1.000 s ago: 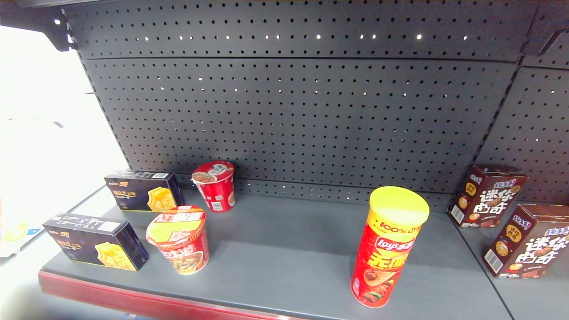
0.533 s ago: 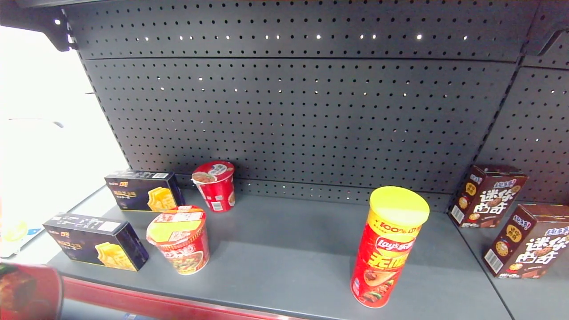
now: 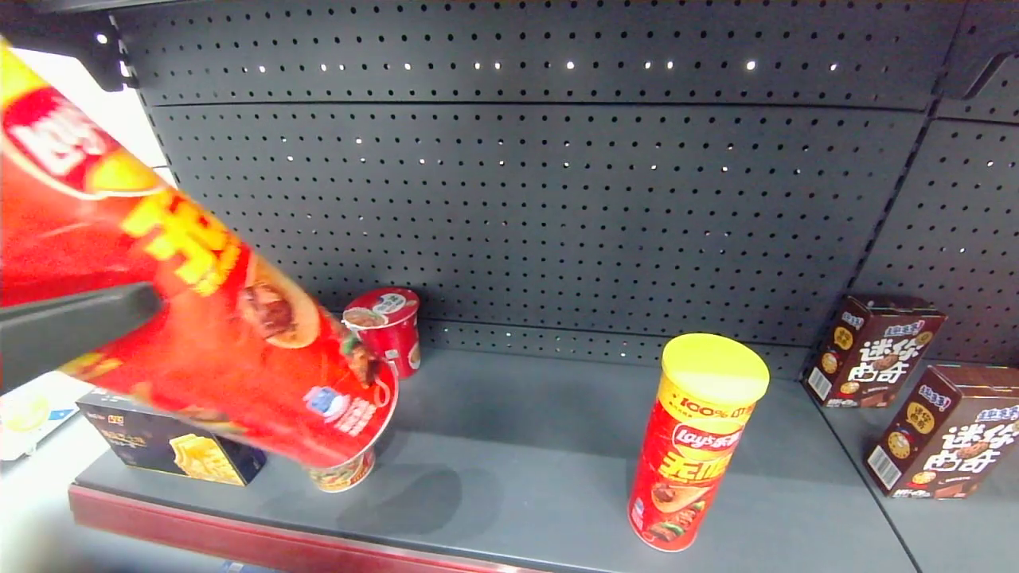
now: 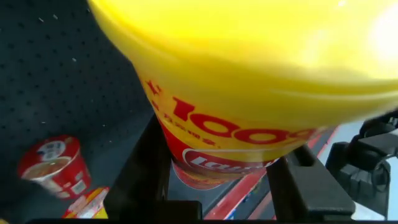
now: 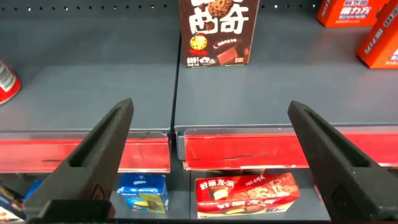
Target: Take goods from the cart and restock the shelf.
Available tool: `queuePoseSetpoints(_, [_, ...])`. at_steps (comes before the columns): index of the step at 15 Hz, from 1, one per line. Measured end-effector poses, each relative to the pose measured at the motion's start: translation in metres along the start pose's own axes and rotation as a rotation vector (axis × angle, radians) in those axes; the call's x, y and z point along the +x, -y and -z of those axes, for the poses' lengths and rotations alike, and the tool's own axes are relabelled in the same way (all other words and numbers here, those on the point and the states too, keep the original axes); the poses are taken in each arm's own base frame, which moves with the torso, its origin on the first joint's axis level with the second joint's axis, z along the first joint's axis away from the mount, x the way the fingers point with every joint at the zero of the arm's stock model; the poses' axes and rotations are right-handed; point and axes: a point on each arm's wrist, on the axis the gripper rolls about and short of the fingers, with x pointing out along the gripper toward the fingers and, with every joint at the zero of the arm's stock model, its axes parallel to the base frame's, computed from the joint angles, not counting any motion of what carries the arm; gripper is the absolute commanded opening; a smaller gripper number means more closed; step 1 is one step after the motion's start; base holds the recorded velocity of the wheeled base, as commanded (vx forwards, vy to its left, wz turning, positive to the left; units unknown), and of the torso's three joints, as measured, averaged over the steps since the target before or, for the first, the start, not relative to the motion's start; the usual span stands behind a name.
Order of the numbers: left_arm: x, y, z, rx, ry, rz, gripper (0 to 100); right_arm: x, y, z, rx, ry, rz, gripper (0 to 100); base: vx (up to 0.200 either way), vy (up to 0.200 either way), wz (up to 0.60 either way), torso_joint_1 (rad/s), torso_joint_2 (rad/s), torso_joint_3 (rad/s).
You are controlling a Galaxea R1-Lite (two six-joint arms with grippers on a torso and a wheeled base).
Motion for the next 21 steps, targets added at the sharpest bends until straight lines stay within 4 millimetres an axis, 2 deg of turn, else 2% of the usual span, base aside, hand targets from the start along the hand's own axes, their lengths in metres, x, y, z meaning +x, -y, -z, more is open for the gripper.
queuePoseSetpoints(2, [0.032, -0.018, 0.014, -0.026, -0.036, 0.026, 0, 0.000, 0.000, 0.000, -0.007, 0.001, -0.003, 100, 0.000, 0.000, 0.00, 0.000, 0.00, 0.000])
queuePoseSetpoints(5, [0.068, -0.034, 0.034, -0.068, -0.100, 0.060, 0, 0.000, 0.000, -0.001, -0.008, 0.003, -0.005, 100, 0.000, 0.000, 0.00, 0.000, 0.00, 0.000])
queuePoseSetpoints(10, [0.109, -0.045, 0.047, -0.108, -0.166, 0.110, 0, 0.000, 0.000, -0.001, -0.009, 0.003, -0.008, 100, 0.000, 0.000, -0.36, 0.002, 0.00, 0.000])
queuePoseSetpoints(14, [0.125, -0.050, 0.054, -0.117, -0.192, 0.112, 0, 0.000, 0.000, -0.001, -0.009, 0.002, -0.007, 100, 0.000, 0.000, 0.00, 0.000, 0.00, 0.000])
queuePoseSetpoints(21, [0.134, -0.050, 0.062, -0.126, -0.222, 0.096, 0, 0.000, 0.000, -0.001, -0.008, 0.002, -0.005, 100, 0.000, 0.000, 0.00, 0.000, 0.00, 0.000])
